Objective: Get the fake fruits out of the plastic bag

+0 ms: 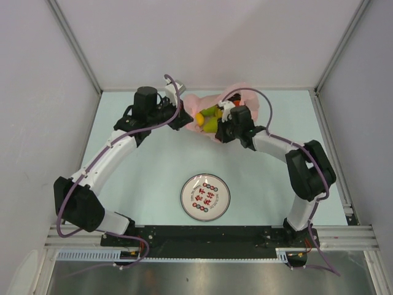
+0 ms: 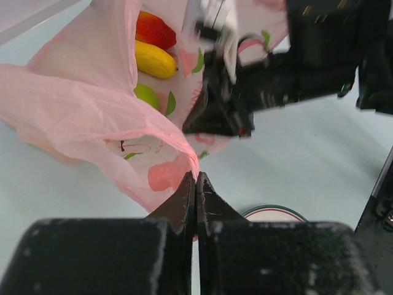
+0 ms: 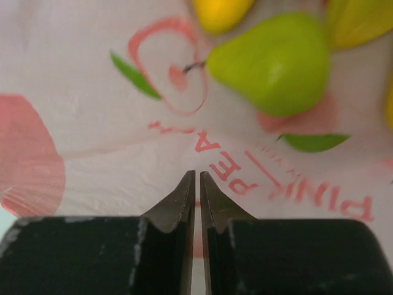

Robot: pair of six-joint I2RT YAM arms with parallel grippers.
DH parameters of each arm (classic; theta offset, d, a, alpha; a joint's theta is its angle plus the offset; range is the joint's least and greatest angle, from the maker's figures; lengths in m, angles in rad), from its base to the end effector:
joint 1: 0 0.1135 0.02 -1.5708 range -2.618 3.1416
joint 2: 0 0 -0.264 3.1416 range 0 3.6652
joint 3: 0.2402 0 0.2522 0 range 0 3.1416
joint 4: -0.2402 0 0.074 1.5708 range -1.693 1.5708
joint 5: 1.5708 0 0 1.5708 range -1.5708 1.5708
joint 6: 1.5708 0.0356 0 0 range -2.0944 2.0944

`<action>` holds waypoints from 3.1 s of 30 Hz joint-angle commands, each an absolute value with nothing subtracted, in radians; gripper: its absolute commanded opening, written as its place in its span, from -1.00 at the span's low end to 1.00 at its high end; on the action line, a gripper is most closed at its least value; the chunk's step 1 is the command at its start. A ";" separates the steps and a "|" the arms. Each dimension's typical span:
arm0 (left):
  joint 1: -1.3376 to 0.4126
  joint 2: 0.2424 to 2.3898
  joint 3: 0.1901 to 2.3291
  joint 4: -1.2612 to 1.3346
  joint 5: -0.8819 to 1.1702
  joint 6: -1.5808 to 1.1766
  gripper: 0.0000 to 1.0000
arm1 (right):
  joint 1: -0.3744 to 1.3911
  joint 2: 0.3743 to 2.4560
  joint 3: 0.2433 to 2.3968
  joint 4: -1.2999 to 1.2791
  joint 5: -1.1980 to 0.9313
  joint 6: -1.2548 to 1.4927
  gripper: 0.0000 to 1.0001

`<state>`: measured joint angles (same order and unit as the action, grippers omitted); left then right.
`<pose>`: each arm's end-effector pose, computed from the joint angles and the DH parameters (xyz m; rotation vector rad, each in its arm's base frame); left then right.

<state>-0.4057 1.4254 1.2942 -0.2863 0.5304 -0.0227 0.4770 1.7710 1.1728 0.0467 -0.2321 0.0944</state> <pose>0.2944 -0.1461 0.3597 0.7220 1.8817 -0.8011 0.3527 0.1915 0.2269 -0.5481 2.0909 0.5810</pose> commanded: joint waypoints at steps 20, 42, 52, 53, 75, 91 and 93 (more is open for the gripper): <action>-0.416 1.433 1.242 -0.242 0.531 -0.031 -0.99 | 0.294 1.790 1.261 0.095 -0.084 -0.021 -0.84; -0.439 1.414 1.236 -0.278 0.497 -0.025 -0.99 | 0.472 1.393 0.947 -0.373 -0.735 -0.244 0.50; -0.439 1.401 1.235 -0.295 0.503 -0.028 -0.99 | 0.545 1.598 0.914 -0.241 -0.601 -0.155 0.49; -0.439 1.396 1.232 -0.296 0.503 -0.025 -0.99 | 0.545 1.609 0.914 -0.238 -0.600 -0.152 0.47; -0.439 1.379 1.190 -0.252 0.503 -0.021 -0.99 | 0.680 1.608 0.873 -0.322 -0.269 -0.224 -0.73; -0.440 1.394 1.186 -0.252 0.515 -0.035 -0.99 | 0.482 1.410 0.967 -0.518 -0.363 -0.309 -0.04; -0.439 1.387 1.163 -0.249 0.512 -0.041 -0.99 | 0.483 1.365 1.093 -0.486 -0.472 -0.256 0.00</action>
<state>-0.4362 1.4044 1.1904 -0.2710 0.4976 -0.0265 0.4751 1.4807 0.8749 -0.4938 -0.2871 -0.2897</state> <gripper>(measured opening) 0.007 0.474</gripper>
